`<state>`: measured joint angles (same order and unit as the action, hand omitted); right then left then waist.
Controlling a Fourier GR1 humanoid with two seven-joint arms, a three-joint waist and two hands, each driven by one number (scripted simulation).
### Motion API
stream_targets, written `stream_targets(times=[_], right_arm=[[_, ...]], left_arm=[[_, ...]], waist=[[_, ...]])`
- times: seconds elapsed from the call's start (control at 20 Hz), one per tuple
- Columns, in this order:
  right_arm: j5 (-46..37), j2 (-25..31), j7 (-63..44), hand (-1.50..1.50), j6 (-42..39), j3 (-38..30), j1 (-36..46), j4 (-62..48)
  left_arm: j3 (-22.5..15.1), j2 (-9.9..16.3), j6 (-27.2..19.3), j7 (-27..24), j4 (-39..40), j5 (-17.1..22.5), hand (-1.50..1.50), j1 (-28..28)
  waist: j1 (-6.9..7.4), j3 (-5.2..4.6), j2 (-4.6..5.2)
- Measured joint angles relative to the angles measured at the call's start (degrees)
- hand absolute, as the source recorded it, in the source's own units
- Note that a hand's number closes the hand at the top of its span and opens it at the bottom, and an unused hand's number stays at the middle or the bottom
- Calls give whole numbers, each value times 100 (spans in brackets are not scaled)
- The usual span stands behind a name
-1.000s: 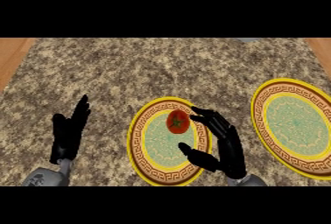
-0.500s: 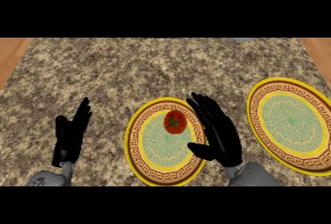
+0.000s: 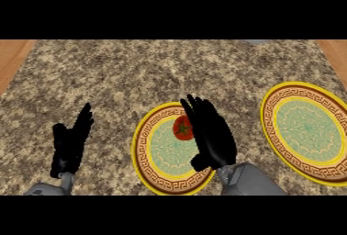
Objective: Pick the tomato from the plate and place it in the plate
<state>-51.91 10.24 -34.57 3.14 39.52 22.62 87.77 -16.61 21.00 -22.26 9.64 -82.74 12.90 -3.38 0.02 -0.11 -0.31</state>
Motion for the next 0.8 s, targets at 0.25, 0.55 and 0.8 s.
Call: stream_targets(times=[0.25,0.55,0.8], right_arm=[[-83,-336,-352,-150,-725,-217,135,-120],[-380,-658,-194,-150,-1052,-505,-5,-310],[-512,-884,3,-150,-1159,-736,111,-642]], left_arm=[[111,-161,105,-70,151,-135,0,-18],[346,-355,322,-65,205,-372,0,-20],[516,-392,460,100,-38,-539,0,110]], waist=[[7,7,21],[8,10,28],[19,10,30]])
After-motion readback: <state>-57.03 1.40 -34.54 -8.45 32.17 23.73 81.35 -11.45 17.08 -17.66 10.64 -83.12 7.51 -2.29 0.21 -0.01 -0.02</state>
